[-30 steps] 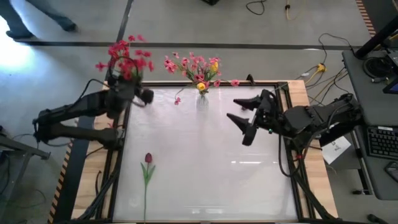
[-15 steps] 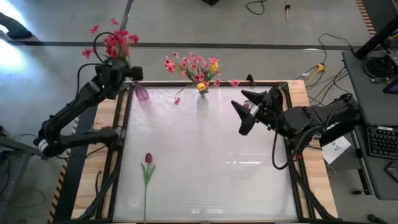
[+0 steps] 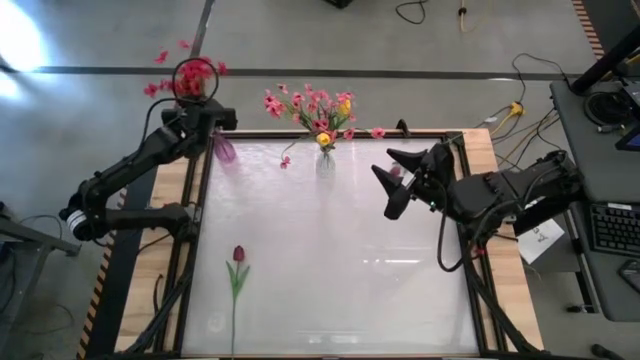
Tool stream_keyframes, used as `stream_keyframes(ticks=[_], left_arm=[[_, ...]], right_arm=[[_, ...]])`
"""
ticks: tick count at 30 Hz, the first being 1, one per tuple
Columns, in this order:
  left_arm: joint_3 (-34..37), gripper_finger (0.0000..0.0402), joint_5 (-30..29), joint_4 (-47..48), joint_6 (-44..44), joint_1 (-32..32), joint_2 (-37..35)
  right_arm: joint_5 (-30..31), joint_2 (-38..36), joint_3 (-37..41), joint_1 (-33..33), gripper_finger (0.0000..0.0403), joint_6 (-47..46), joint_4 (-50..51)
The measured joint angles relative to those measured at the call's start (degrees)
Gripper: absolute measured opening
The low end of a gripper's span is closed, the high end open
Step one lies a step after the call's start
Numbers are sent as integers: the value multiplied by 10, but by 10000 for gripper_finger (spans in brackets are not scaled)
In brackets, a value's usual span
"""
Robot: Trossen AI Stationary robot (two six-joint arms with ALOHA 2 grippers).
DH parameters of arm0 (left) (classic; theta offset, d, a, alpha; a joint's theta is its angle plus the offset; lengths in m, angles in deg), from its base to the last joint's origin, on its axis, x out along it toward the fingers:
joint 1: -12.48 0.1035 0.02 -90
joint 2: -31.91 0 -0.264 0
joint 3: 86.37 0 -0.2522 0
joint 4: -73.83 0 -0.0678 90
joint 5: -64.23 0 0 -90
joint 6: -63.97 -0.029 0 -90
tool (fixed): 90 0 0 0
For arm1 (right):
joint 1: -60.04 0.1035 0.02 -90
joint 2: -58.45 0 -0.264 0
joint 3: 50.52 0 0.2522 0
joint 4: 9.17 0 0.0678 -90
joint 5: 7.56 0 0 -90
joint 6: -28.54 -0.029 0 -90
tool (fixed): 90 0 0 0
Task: Sort flowers into vase by color
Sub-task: Put the red flowers into the purple vase
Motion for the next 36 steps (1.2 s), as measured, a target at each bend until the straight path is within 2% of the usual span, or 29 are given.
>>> stream_keyframes(ticks=[3,7,13,17,19,25,28,32,36], left_arm=[[-12,0,25,1,7,-2,0],[-58,0,26,39,-2,-1,-4],[-123,0,65,201,6,-1,10],[-138,0,91,291,19,1,24],[-134,0,85,274,21,0,26],[-125,0,84,133,21,0,24],[-132,0,82,111,17,0,24],[-127,0,42,100,15,0,24],[-107,0,38,86,36,1,25]], right_arm=[[0,0,0,6,267,-17,20],[0,0,0,8,265,-37,41],[0,-1,0,8,267,-42,54],[0,-2,0,8,265,-32,57],[0,-2,0,8,265,-23,57],[-5,-2,0,8,267,-23,64],[-16,-2,0,8,264,-32,72],[-24,-2,0,8,260,-46,82],[-26,-2,0,8,261,-46,83]])
